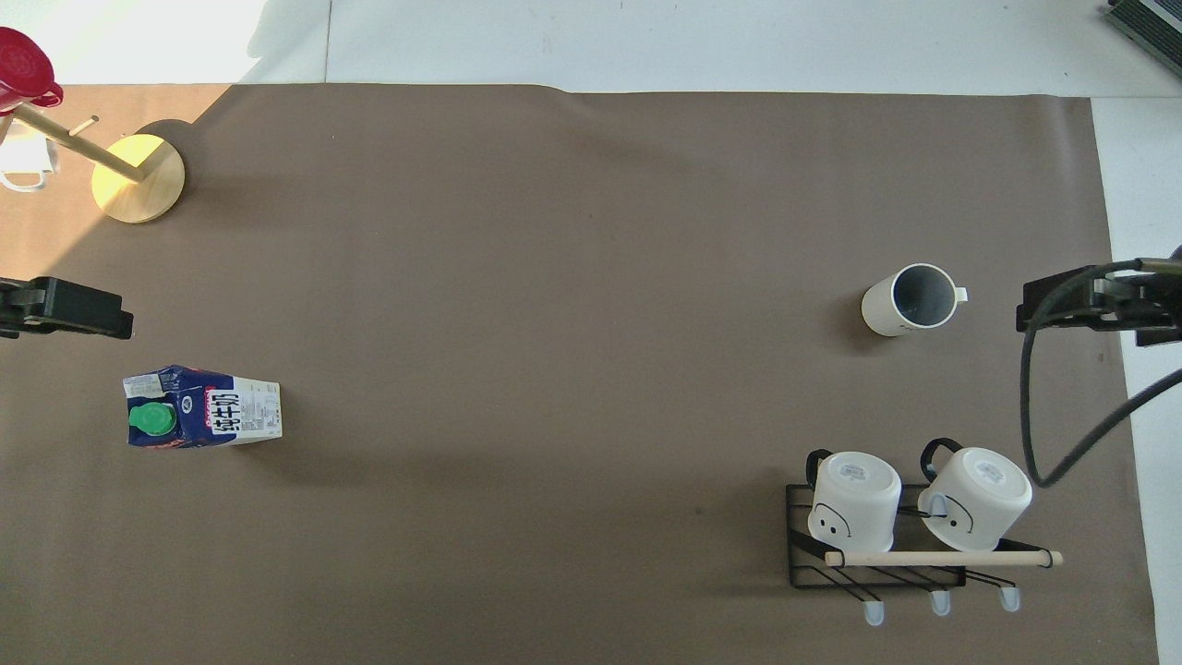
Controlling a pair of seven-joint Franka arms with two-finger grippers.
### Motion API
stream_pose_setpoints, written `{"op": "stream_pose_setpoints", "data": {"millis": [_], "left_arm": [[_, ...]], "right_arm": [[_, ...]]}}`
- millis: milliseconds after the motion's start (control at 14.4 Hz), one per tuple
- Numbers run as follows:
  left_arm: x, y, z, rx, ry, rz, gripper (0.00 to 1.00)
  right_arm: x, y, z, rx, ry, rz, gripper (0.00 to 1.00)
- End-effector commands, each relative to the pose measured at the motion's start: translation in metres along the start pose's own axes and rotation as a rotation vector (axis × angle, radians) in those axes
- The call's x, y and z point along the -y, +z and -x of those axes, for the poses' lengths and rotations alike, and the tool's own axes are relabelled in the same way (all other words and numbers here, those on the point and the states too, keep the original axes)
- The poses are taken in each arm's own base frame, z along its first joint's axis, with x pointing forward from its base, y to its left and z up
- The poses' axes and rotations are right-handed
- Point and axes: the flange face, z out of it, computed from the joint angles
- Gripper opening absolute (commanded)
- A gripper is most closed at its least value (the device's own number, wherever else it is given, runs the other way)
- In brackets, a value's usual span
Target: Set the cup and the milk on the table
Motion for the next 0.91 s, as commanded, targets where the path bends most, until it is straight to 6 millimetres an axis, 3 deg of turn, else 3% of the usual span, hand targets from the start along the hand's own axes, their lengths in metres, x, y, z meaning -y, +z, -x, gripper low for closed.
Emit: {"op": "stream_pose_setpoints", "data": {"millis": [0,418,836], "left_arm": [[0.002,-0.007,0.003,0.002,-0.013,-0.015,1.00],[0.002,-0.007,0.003,0.002,-0.013,-0.015,1.00],[0.002,-0.007,0.003,0.002,-0.013,-0.015,1.00]], "right_arm": [[0.000,-0.005,-0.002,-0.011,-0.026,-0.017,1.00],[-0.014,-0.004,-0.004,-0.013,0.005,-0.022,1.00],[-0.014,-0.004,-0.004,-0.013,0.005,-0.022,1.00]]}}
